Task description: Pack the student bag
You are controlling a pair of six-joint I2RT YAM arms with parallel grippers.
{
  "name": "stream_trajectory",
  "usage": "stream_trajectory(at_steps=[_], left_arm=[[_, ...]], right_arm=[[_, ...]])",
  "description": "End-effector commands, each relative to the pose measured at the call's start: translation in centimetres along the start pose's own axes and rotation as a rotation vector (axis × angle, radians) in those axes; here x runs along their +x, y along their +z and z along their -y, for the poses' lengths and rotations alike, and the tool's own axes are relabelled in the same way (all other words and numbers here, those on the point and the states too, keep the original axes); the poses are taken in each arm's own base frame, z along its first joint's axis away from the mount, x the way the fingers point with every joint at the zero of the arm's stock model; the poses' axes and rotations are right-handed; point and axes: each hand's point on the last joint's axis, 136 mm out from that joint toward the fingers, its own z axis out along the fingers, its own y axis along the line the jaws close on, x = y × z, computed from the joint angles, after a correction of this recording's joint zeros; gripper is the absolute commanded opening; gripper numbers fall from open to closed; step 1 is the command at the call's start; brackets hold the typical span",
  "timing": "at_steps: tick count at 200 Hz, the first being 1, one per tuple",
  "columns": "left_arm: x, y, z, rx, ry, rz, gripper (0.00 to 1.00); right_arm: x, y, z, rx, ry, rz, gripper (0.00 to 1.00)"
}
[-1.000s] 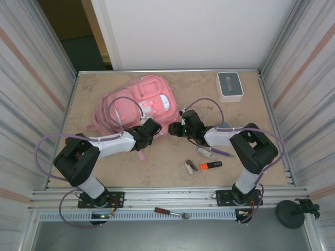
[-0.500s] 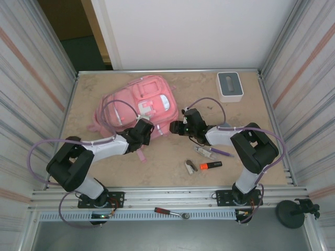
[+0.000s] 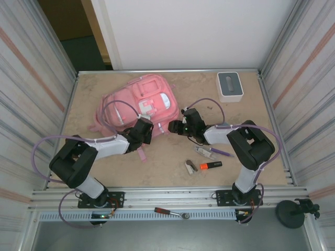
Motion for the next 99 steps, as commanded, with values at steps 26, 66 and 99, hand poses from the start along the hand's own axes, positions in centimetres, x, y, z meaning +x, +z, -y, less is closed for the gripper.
stream_trajectory(at_steps=[26, 66, 99], left_arm=[[1.7, 1.2, -0.2, -0.004, 0.020, -0.055, 0.00], [0.0, -1.6, -1.1, -0.002, 0.013, 0.005, 0.00], [-0.9, -3.9, -2.3, -0.008, 0.006, 0.024, 0.00]], right_arm=[[-1.3, 1.1, -0.5, -0.030, 0.045, 0.019, 0.53], [-2.4, 0.6, 1.8, 0.055, 0.057, 0.050, 0.15], [-3.7, -0.7, 3.1, 0.098, 0.046, 0.093, 0.00]])
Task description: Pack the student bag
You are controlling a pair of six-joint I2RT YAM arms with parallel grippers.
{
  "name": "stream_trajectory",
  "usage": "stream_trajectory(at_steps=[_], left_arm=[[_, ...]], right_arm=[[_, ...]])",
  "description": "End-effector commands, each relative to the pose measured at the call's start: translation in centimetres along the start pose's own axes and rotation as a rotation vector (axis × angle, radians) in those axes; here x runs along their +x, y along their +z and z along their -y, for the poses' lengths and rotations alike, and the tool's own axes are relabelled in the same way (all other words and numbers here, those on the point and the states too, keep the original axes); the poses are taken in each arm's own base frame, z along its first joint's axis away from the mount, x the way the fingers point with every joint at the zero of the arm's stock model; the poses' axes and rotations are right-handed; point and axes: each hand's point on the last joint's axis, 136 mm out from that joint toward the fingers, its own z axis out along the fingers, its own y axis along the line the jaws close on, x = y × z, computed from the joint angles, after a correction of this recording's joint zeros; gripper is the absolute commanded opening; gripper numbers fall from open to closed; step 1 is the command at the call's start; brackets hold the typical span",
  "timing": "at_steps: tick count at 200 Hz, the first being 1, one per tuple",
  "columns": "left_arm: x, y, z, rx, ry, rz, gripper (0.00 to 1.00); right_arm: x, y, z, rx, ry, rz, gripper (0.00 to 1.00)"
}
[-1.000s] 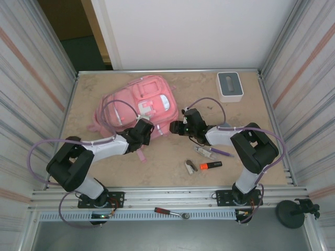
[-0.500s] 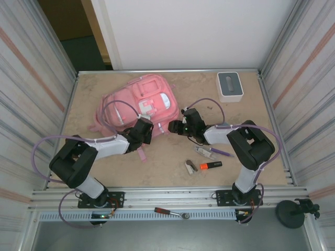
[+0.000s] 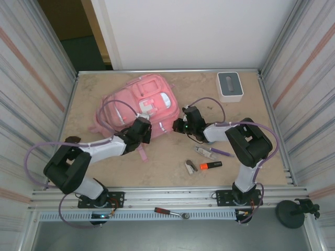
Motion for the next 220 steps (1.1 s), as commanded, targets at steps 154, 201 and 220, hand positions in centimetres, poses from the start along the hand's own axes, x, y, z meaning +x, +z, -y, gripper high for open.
stream_trajectory(at_steps=[154, 201, 220], left_arm=[[0.5, -2.8, -3.7, 0.136, -0.148, -0.071, 0.00], [-2.1, -4.0, -2.0, 0.240, -0.152, -0.035, 0.00], [-2.7, -4.4, -1.6, 0.263, -0.155, -0.025, 0.00]], right_arm=[[-6.4, -3.2, 2.1, 0.125, -0.179, -0.003, 0.06], [-8.2, -7.9, 0.6, 0.203, -0.300, 0.041, 0.42], [-7.7, -8.7, -1.7, 0.161, -0.341, 0.049, 0.46]])
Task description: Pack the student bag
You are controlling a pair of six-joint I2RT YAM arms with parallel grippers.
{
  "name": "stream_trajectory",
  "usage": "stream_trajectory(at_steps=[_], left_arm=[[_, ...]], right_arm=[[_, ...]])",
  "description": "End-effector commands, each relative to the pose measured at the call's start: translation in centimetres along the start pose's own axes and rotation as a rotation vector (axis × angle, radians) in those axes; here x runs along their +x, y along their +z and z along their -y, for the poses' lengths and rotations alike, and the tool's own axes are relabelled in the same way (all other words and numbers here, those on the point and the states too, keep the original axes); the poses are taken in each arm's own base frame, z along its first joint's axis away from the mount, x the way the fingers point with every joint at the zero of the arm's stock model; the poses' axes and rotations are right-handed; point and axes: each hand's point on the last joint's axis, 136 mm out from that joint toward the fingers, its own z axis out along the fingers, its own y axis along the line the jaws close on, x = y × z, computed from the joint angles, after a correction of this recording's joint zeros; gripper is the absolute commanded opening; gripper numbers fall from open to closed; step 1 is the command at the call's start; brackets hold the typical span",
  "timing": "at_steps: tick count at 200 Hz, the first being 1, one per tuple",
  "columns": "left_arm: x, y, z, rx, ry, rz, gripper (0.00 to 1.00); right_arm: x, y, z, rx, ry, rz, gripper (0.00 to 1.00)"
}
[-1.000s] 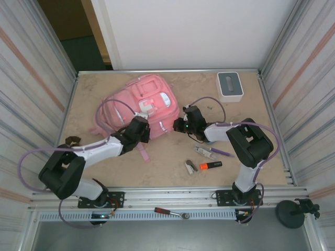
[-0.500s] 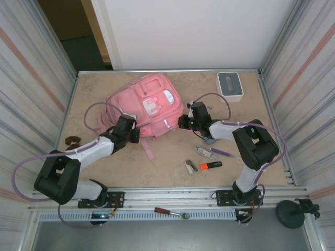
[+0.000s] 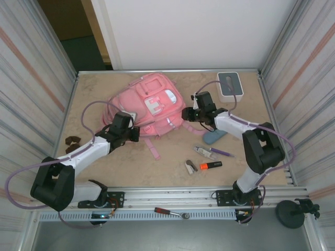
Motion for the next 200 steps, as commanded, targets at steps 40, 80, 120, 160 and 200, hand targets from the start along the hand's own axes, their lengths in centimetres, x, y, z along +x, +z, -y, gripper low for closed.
stream_trajectory(at_steps=[40, 80, 120, 160, 200], left_arm=[[-3.9, -2.9, 3.1, 0.151, -0.014, 0.101, 0.00], [-3.7, -3.2, 3.9, 0.165, 0.005, 0.097, 0.00], [-3.3, -2.8, 4.3, 0.168, 0.017, 0.092, 0.00], [-3.2, -2.7, 4.1, 0.169, 0.030, 0.088, 0.00], [-3.4, -2.8, 4.0, 0.223, 0.041, 0.083, 0.00]], right_arm=[[0.5, -1.4, -9.6, -0.261, 0.068, -0.032, 0.54], [0.7, 0.7, -11.9, -0.341, 0.305, -0.070, 0.59], [1.0, 2.6, -12.7, -0.355, 0.322, -0.101, 0.55], [1.1, 0.3, -10.9, -0.147, -0.171, 0.015, 0.55], [2.5, -1.0, -11.2, -0.147, -0.850, 0.132, 0.58]])
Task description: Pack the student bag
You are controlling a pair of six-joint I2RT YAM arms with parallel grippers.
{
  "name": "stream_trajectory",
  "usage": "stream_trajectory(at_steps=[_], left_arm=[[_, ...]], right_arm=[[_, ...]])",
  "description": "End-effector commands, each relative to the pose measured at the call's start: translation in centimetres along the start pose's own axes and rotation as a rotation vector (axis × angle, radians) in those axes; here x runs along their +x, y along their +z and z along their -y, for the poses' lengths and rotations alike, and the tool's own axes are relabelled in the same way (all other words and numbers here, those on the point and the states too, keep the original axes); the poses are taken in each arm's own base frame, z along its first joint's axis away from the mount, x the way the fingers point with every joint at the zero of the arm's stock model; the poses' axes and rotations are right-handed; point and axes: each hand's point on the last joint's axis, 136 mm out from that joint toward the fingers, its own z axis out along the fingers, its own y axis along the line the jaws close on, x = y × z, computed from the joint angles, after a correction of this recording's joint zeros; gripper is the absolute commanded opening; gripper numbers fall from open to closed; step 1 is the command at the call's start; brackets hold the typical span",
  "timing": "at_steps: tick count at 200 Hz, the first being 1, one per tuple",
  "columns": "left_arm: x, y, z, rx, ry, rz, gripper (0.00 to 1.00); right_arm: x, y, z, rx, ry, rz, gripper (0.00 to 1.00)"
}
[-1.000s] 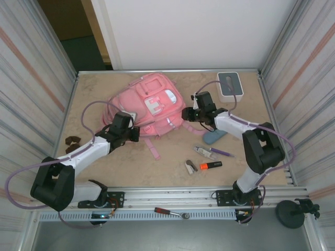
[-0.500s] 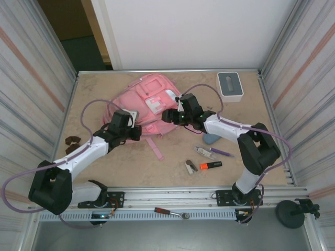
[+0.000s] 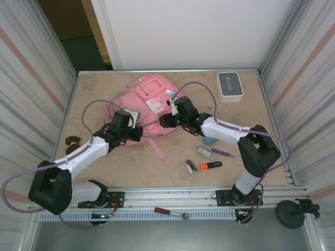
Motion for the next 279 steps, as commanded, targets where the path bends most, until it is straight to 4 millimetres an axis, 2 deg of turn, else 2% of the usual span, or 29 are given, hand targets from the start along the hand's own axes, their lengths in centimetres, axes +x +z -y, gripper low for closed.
stream_trajectory(at_steps=[1, 26, 56, 88, 131, 146, 163, 172, 190, 234, 279], left_arm=[[-2.8, -1.2, 1.5, 0.087, 0.041, 0.084, 0.00], [-3.0, -1.3, 1.4, 0.102, 0.034, 0.081, 0.00], [-3.0, -1.2, 1.1, 0.101, 0.026, 0.078, 0.00], [-2.9, -1.0, 1.0, 0.104, 0.014, 0.069, 0.00], [-2.6, -0.8, 0.6, 0.093, 0.008, 0.061, 0.00], [-2.5, -0.7, 0.1, 0.076, -0.001, 0.058, 0.00], [-2.4, -0.8, -0.6, 0.036, -0.019, 0.056, 0.00], [-2.3, -0.9, -1.2, 0.004, -0.023, 0.054, 0.00], [-2.5, -1.4, -2.3, -0.066, -0.034, 0.062, 0.00], [-3.3, -3.4, -5.3, -0.265, -0.029, 0.099, 0.00], [-3.8, -4.1, -7.8, -0.378, -0.055, 0.106, 0.00]], right_arm=[[0.1, -0.7, 0.3, 0.041, -0.504, 0.027, 0.58], [0.2, 0.6, -0.2, -0.023, -0.691, 0.016, 0.59], [-0.2, 2.7, -1.9, -0.113, -0.825, 0.026, 0.58], [0.5, 5.0, -2.6, -0.144, -0.909, 0.001, 0.58], [0.2, 6.6, -2.7, -0.125, -0.962, 0.007, 0.53], [0.2, 6.7, -2.6, -0.111, -0.976, 0.004, 0.46], [0.1, 6.7, -1.8, -0.062, -0.981, 0.001, 0.25], [-0.1, 6.5, -1.3, -0.035, -0.984, 0.008, 0.17], [-0.3, 5.8, -0.5, -0.006, -0.976, 0.015, 0.07], [-0.6, 4.4, 1.6, 0.061, -0.987, 0.014, 0.01], [0.1, 3.8, 3.2, 0.069, -1.025, -0.006, 0.00]])
